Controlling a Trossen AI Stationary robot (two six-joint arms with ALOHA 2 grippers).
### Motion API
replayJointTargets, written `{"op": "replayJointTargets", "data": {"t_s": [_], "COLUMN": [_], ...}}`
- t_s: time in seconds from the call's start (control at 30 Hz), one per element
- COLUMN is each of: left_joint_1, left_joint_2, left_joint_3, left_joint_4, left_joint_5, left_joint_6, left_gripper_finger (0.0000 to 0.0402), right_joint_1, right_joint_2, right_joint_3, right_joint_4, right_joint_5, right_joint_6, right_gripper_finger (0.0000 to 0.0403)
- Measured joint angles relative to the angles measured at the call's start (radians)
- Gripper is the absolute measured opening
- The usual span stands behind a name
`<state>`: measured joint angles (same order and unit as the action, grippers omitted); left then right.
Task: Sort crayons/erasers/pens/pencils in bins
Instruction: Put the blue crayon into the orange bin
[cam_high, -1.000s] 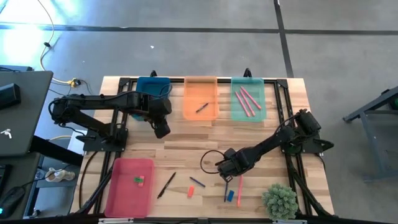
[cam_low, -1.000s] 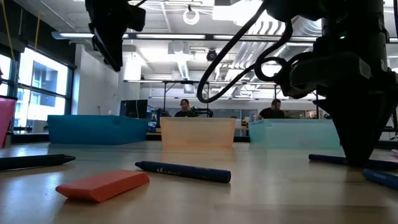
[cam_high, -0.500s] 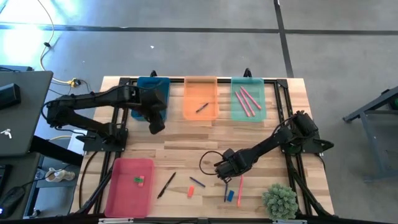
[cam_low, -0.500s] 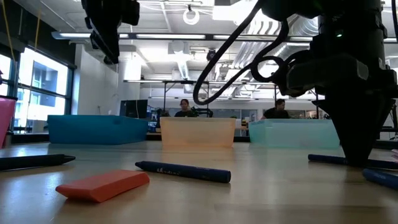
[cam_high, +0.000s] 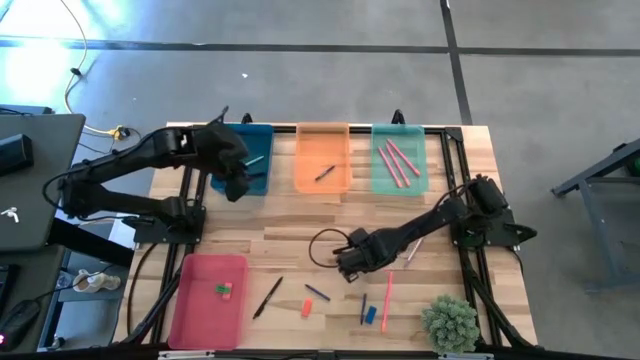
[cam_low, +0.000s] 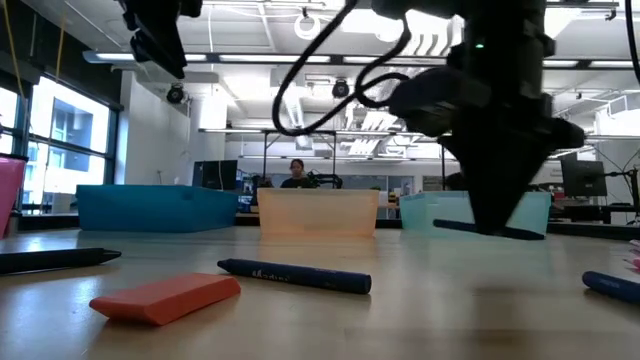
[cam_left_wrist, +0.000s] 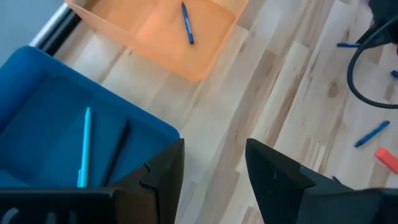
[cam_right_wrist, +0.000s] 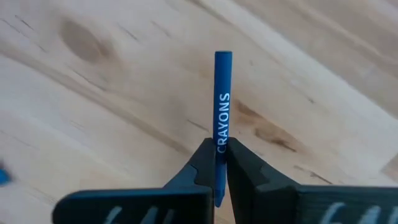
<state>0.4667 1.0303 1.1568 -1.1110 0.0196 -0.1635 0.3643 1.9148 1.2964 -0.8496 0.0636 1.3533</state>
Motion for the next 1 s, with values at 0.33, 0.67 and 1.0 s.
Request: {"op": "replayJointTargets", "data": {"t_s": [0.33,0.67,1.0], "left_joint_1": [0.005,0.005,0.005], "left_joint_2": [-0.052,-0.053,-0.053], "left_joint_3": [0.000,0.000,0.000], "left_joint_4": [0.000,0.001,0.001], "left_joint_5": [-0.001,-0.001,-0.001], "left_joint_6": [0.059,0.089,0.089], "left_gripper_finger": [0.0161,0.0161,0.0161], "right_joint_1": [-0.106,-0.282,-0.494], "right_joint_2": [-0.003,-0.003,-0.005], "right_joint_3": [0.110,0.267,0.427], "right_joint_4": [0.001,0.001,0.019], "right_joint_5": [0.073,0.169,0.225], "right_joint_6": [-0.051,-0.185,-0.444], "right_gripper_finger": [0.0003,0.0003,0.0003]}}
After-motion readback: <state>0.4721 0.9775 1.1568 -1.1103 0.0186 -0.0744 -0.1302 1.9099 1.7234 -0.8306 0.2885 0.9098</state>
